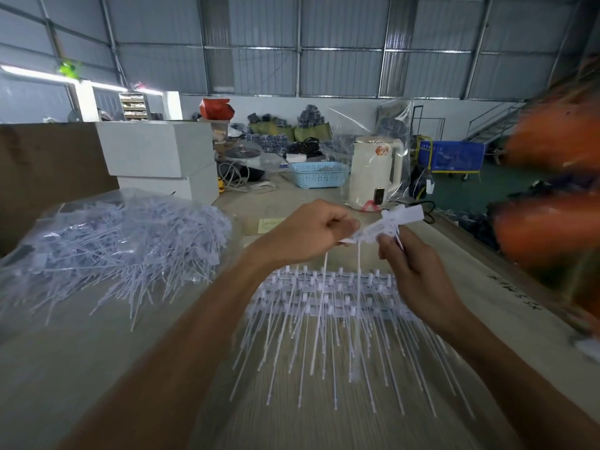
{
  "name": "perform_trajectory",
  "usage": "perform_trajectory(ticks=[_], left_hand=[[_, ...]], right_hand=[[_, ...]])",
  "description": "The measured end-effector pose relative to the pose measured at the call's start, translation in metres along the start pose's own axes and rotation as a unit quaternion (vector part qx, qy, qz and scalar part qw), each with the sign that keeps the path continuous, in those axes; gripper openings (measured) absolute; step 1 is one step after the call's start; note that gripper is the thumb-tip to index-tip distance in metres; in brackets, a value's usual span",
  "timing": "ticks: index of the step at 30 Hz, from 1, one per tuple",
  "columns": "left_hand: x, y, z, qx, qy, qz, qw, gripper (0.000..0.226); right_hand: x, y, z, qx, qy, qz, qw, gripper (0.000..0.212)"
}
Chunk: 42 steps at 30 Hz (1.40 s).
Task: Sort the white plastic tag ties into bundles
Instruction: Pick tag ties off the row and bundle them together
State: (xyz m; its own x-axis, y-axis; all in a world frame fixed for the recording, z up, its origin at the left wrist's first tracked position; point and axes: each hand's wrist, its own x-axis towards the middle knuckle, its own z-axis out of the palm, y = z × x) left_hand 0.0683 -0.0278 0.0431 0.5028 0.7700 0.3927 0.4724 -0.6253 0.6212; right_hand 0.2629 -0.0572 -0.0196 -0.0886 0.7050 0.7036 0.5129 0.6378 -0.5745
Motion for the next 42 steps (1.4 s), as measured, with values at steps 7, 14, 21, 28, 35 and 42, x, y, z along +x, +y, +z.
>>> perform_trajectory(ticks=[7,14,21,28,35,42], left_hand=[[-0.007,0.007,-0.006,0.085,-0.087,0.052,0.991,0.031],[-0.018,0.008,-0.021,0.156,-0.256,0.001,0.954,0.022],[-0.009,-0.002,-0.020,0.159,-0.161,-0.007,0.974,0.016],[-0.010,-0.010,-0.021,0.153,-0.120,0.011,0.981,0.020],[-0.009,-0.008,-0.022,0.056,-0.057,0.030,0.996,0.011],[-0.011,-0.002,-0.025,-0.005,-0.048,0.061,0.997,0.013]], right_hand=[[-0.006,-0.001,0.010,0.182,-0.064,0.119,0.974,0.041],[0.000,0.022,0.004,-0.100,-0.058,-0.010,0.993,0.016],[0.000,0.019,0.005,0.079,-0.054,0.123,0.988,0.029],[-0.007,-0.010,0.021,0.272,-0.084,0.199,0.938,0.040],[-0.009,-0.011,0.024,0.260,-0.082,0.200,0.941,0.031],[-0.011,-0.010,0.025,0.267,-0.092,0.195,0.939,0.037]])
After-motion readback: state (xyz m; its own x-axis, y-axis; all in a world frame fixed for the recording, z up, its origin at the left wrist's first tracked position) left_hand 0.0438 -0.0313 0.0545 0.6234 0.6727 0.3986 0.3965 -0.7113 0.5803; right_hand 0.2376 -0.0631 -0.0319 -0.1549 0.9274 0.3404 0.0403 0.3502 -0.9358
